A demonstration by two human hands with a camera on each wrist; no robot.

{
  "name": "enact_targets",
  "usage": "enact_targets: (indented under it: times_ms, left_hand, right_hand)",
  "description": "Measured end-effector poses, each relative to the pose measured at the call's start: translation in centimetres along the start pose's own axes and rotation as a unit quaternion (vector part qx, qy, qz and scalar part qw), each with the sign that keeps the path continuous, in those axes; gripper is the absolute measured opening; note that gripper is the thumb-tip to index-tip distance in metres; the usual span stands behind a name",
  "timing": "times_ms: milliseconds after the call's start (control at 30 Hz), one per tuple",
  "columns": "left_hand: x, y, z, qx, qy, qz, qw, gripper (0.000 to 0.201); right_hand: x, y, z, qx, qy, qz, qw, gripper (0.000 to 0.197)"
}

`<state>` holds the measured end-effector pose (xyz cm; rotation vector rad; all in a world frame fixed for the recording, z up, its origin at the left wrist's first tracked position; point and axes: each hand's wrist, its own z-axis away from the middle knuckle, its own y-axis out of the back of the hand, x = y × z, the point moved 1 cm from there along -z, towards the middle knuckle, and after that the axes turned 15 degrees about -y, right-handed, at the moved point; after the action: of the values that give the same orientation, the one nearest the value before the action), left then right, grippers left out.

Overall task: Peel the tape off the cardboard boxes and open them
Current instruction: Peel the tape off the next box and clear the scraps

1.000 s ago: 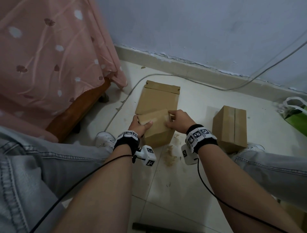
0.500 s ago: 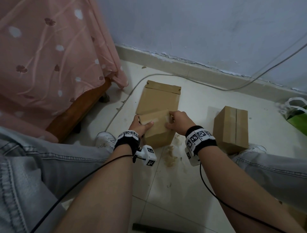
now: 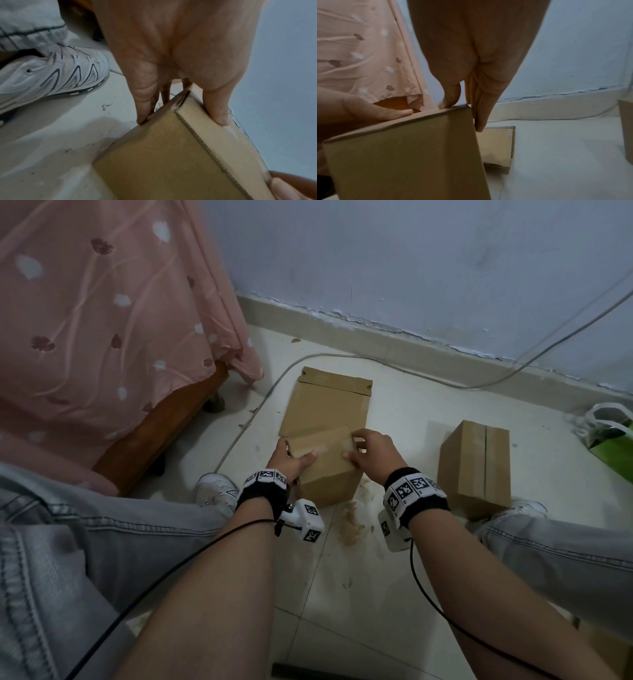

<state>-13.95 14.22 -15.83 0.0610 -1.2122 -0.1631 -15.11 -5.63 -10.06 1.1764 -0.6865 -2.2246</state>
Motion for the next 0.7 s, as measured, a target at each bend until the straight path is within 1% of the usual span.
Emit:
enact_targets:
  times_ms: [33,100,133,200,267,400,467,600,633,700]
  left_hand:
    - [0.0,-0.1,0.0,-0.001,0.001,0.002,1.000,0.080]
    - [0.1,-0.2,0.1,0.002,0.003,0.010,1.000,0.080]
    - [0.1,-0.2,0.1,0.006,0.002,0.015,1.000,0.077]
    - [0.1,-0.2,0.2,0.009,0.001,0.020,1.000,0.073]
    - [0.3,-0.3,0.3,0.009,0.000,0.020,1.000,0.073]
    - [0.4,-0.3,0.5,0.013,-0.003,0.019,1.000,0.072]
    - [0.4,-0.3,0.6,0.012,-0.004,0.014,1.000,0.071]
    - [0.4,-0.3,0.6,0.006,0.001,0.007,1.000,0.073]
    - [0.5,-0.2,0.7,0.002,0.003,0.006,1.000,0.073]
    - [0.6,-0.1,0.6,-0.004,0.005,0.004,1.000,0.075]
  right_hand:
    - [0.1,-0.1,0.1,0.027,-0.001,-0.002,1.000,0.034]
    - [-0.2,-0.1,0.2,0.076,0.011,0.058,0.995,0.015]
    - [-0.5,-0.2,0.4,0.089,0.017,0.098,0.991,0.012]
    - [-1.1,-0.5,0.8,0.112,0.038,0.181,0.976,0.011]
    - [-1.4,-1.0,1.3,0.132,0.058,0.257,0.956,0.012]
    - [-1.7,-1.9,1.9,0.144,0.075,0.326,0.931,0.029]
    - [-1.6,-2.1,1.7,0.137,0.074,0.328,0.932,0.033]
    - [-1.3,-2.0,1.5,0.119,0.050,0.278,0.952,0.032]
    - [-1.2,-1.9,1.2,0.112,0.041,0.252,0.960,0.029]
    - [-1.2,-1.1,0.6,0.104,0.030,0.184,0.977,0.016]
